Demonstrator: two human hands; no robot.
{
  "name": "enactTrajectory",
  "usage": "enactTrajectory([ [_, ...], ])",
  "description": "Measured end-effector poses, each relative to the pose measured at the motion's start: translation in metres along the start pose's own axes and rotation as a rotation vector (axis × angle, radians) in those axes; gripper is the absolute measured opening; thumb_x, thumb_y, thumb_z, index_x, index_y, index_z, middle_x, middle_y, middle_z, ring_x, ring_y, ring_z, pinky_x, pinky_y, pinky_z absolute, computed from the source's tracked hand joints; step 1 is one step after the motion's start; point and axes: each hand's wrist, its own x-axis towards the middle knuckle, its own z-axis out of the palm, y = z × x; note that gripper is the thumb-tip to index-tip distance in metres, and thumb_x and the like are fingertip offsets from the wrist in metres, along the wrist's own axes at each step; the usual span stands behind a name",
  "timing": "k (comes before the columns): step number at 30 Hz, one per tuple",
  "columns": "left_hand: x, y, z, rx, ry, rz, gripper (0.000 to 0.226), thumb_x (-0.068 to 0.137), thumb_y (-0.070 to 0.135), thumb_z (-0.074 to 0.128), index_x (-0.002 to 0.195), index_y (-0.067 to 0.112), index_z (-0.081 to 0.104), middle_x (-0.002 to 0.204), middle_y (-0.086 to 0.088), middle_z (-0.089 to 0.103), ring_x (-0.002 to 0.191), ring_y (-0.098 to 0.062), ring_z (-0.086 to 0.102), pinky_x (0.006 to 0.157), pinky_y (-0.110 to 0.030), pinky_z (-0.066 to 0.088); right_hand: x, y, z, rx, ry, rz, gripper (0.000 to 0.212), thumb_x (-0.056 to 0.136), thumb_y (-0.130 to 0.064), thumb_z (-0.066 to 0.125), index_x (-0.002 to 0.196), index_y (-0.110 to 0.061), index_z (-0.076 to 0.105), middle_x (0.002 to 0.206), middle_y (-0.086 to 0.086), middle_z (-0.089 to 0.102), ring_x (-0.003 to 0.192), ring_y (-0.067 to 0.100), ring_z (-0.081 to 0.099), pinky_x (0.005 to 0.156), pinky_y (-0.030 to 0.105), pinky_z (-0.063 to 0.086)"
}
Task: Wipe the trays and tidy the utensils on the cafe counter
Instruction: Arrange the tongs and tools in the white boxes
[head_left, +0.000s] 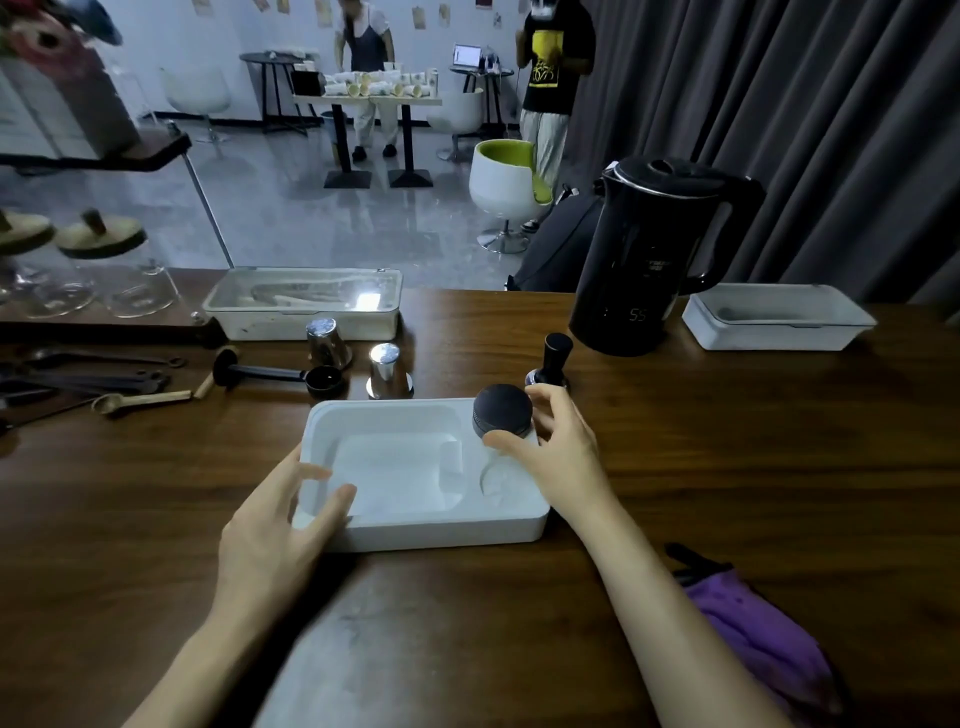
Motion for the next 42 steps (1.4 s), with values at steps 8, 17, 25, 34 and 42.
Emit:
enactTrajectory([
  [8,0.001,0.001,0.001,-0.031,-0.016,-0.033,0.050,0.069,0.073,0.053,0.099,0.035,0.065,0.132,0.026,0.059,0.104,-0.011,0.055,0.085,-0.038,0.039,0.040,0.025,-0.024,0.018,0.261,0.077,0.045,0.090,-0.028,0.075,0.133,-0.021,0.064,0.128,-0.002,0.066,0.116,0.011,0.062,0.089,0.017,0.045],
  [17,0.005,0.000,0.003,-0.070,0.008,-0.029,0.056,0.065,0.076,0.053,0.102,0.037,0.067,0.131,0.035,0.049,0.112,-0.005,0.052,0.090,-0.038,0.040,0.080,0.027,-0.017,0.028,0.261,0.035,0.033,0.089,-0.021,0.073,0.122,-0.017,0.070,0.096,-0.031,0.068,0.098,-0.010,0.064,0.095,0.021,0.052],
  [25,0.006,-0.001,0.004,-0.068,0.015,-0.015,0.055,0.066,0.076,0.053,0.101,0.036,0.067,0.127,0.042,0.047,0.110,-0.004,0.052,0.089,-0.035,0.038,0.092,0.031,-0.021,0.064,0.284,0.034,0.026,0.088,-0.021,0.075,0.113,-0.025,0.071,0.096,-0.018,0.070,0.099,0.004,0.068,0.098,0.039,0.055],
  [34,0.006,-0.003,0.004,-0.069,-0.003,-0.018,0.059,0.067,0.078,0.052,0.105,0.036,0.066,0.131,0.034,0.048,0.111,-0.002,0.049,0.090,-0.034,0.037,0.020,-0.019,-0.064,0.193,0.190,-0.080,0.024,0.093,-0.015,0.070,0.117,-0.017,0.071,0.102,-0.004,0.076,0.096,0.006,0.072,0.073,0.017,0.055],
  [42,0.004,-0.005,0.003,-0.077,-0.028,-0.015,0.062,0.067,0.079,0.051,0.110,0.037,0.064,0.141,0.026,0.051,0.115,-0.005,0.049,0.092,-0.036,0.037,-0.048,-0.033,-0.049,0.272,0.063,-0.115,0.030,0.090,-0.001,0.070,0.119,-0.010,0.070,0.102,-0.001,0.076,0.097,0.006,0.071,0.075,0.014,0.053],
])
